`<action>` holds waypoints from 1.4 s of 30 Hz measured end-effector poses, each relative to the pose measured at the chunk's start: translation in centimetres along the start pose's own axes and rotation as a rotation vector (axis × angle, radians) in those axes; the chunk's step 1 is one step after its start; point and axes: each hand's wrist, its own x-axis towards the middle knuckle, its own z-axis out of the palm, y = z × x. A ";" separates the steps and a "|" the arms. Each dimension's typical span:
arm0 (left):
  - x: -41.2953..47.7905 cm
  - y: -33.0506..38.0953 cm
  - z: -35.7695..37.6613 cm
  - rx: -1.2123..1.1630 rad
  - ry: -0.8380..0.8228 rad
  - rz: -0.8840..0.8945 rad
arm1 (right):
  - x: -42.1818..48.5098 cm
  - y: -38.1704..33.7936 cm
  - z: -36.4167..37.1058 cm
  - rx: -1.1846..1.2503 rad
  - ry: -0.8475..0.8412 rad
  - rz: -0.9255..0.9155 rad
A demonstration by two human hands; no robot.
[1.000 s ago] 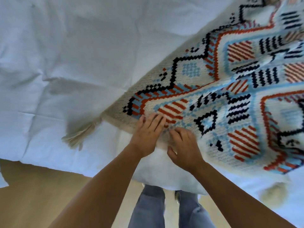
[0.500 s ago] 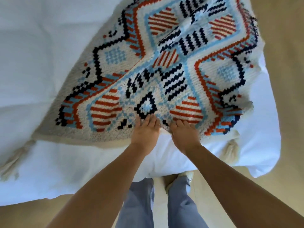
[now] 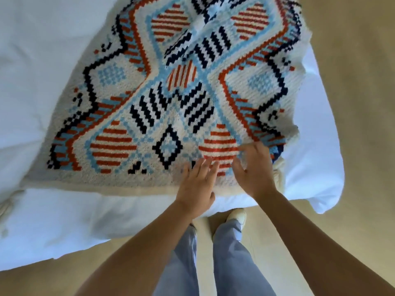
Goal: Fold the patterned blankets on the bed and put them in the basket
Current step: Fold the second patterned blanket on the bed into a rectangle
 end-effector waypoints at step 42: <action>12.2 23.1 -7.1 0.018 -0.169 -0.042 | -1.1 15.2 -15.7 0.000 -0.126 0.479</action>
